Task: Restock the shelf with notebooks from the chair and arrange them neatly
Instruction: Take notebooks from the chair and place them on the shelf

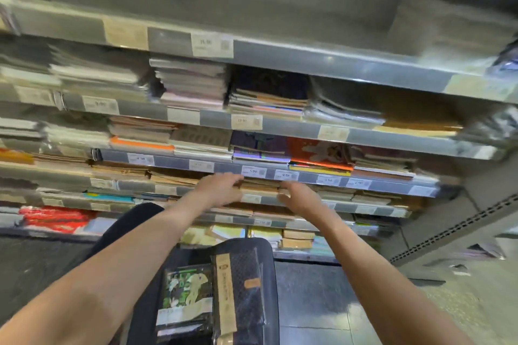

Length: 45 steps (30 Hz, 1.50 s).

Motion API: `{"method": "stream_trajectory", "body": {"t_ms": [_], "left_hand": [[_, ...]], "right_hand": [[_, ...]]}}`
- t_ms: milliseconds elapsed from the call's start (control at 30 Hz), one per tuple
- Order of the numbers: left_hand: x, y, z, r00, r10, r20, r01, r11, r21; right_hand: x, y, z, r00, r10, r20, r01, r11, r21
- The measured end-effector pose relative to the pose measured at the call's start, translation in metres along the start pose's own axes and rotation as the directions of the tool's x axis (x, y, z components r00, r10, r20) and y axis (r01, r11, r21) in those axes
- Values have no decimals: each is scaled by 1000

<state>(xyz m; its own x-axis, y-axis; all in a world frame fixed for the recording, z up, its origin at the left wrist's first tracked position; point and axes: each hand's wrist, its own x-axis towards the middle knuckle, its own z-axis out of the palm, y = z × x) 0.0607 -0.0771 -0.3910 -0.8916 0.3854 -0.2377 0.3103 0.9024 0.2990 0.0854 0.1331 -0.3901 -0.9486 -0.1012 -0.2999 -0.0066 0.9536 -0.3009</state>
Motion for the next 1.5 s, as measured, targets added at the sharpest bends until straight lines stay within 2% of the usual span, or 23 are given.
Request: {"method": "stream_trajectory", "body": {"t_ms": [100,200,433,633,1000,1267,1433,1500], "left_hand": [[7,10,-45,1000,1,-23,-2,1000,-15],[10,24,-89,995,61,-74,-60,998,8],[18,60,-190,986,146,-79,-143,989,48],[18,98,-252,964,213,-160,-208,977,51],[28,165,-367,932,276,-234,-252,959,131],[37,196,-422,873,285,-394,-250,958,140],[57,219,-430,838,313,-447,-259,949,179],[68,230,-429,824,326,-464,-263,945,197]], "right_hand": [[-5,-12,-48,994,-37,-98,37,999,1],[-13,-21,-94,986,-56,-158,52,998,-24],[-25,-31,-191,971,-79,-225,67,996,-62],[-31,-25,-254,946,-154,-286,121,984,-129],[-41,-12,-378,865,-259,-430,202,964,-173],[-53,5,-450,774,-316,-549,234,948,-215],[-47,25,-476,724,-299,-621,221,954,-201],[-40,37,-484,726,-264,-635,188,964,-185]]}}
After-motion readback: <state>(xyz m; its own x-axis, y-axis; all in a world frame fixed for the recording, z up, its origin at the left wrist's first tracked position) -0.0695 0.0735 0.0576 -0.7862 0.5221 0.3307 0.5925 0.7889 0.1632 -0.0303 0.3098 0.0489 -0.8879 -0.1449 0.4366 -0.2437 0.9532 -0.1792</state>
